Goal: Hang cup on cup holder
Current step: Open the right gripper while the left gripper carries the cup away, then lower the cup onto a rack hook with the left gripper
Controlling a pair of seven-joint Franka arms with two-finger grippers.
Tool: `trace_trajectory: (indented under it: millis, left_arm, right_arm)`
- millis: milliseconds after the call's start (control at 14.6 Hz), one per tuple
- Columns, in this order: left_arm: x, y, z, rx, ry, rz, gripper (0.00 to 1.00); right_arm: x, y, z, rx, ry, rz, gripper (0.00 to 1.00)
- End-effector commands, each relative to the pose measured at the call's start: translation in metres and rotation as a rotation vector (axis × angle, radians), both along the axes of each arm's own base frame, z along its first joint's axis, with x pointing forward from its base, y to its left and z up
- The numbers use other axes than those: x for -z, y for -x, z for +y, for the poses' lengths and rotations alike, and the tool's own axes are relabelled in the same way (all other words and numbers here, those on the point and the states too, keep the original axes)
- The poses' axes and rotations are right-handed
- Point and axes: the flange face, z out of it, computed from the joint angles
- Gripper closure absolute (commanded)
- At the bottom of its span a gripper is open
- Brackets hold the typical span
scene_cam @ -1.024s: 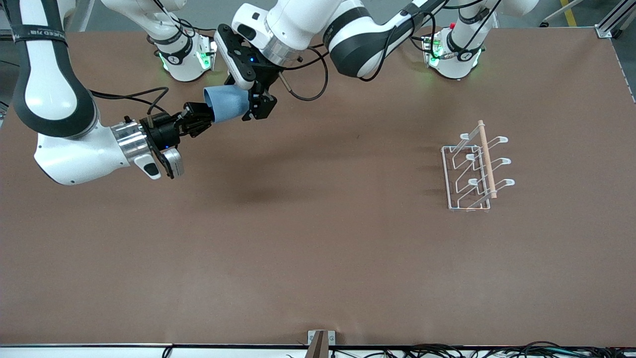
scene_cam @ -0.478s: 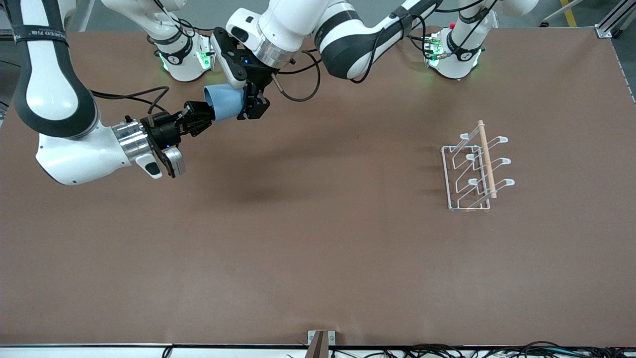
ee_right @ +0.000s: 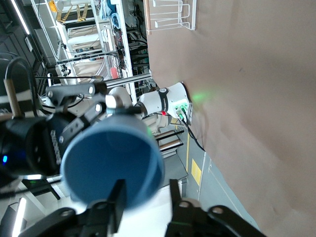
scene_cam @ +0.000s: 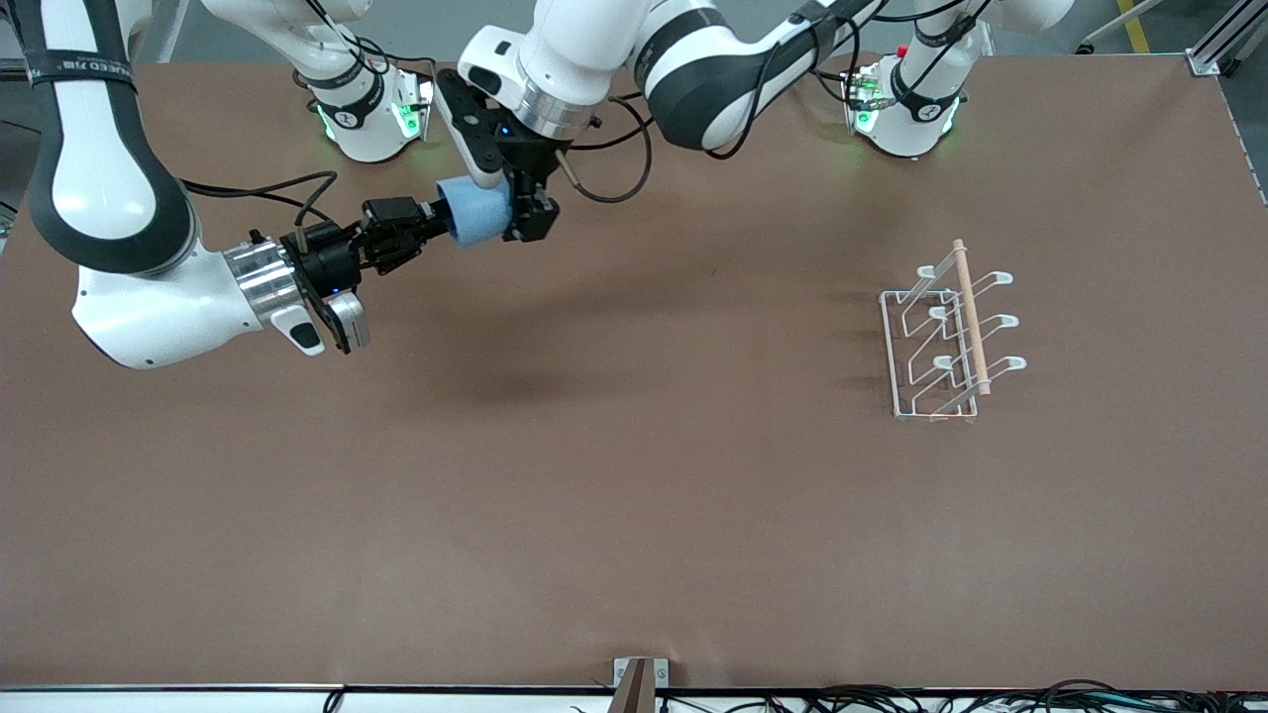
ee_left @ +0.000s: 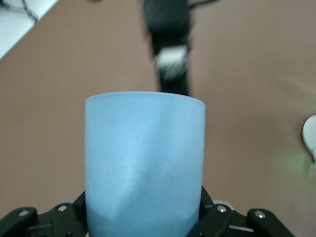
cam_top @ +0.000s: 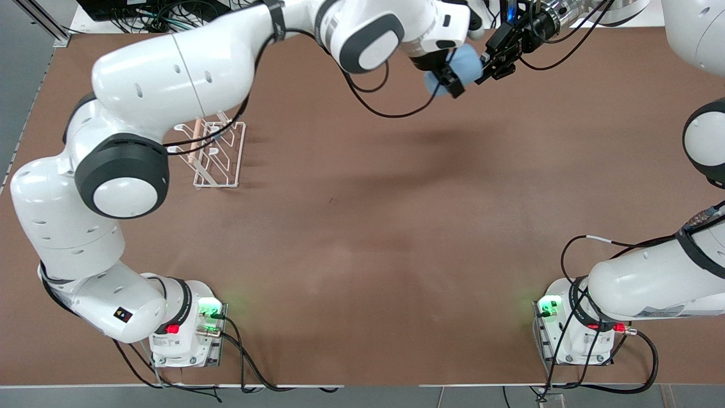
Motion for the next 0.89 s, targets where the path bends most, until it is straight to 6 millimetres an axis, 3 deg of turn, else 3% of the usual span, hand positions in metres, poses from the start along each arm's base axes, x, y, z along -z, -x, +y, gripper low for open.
trace_trajectory:
  millis: [0, 341, 615, 751, 820]
  left_arm:
    - [-0.016, -0.017, 0.042, -0.028, -0.134, 0.018, 0.7]
    - [0.002, -0.081, 0.164, -0.045, -0.512, 0.135, 0.69]
    - [0.015, -0.128, 0.273, 0.039, -0.781, 0.215, 0.69]
    - [0.02, -0.149, 0.314, 0.124, -0.923, 0.199, 0.69]
    - [0.022, -0.157, 0.323, 0.185, -0.993, 0.172, 0.69]
  right_arm:
    - [-0.005, -0.001, -0.005, 0.025, 0.005, -0.007, 0.0]
    - [0.015, -0.015, -0.035, 0.096, 0.197, -0.098, 0.0]
    - [0.03, -0.028, -0.087, 0.114, 0.437, -0.208, 0.0]
    - [0.025, -0.032, -0.108, 0.113, 0.551, -0.28, 0.0]
    - [0.019, -0.033, -0.118, 0.11, 0.615, -0.329, 0.0]
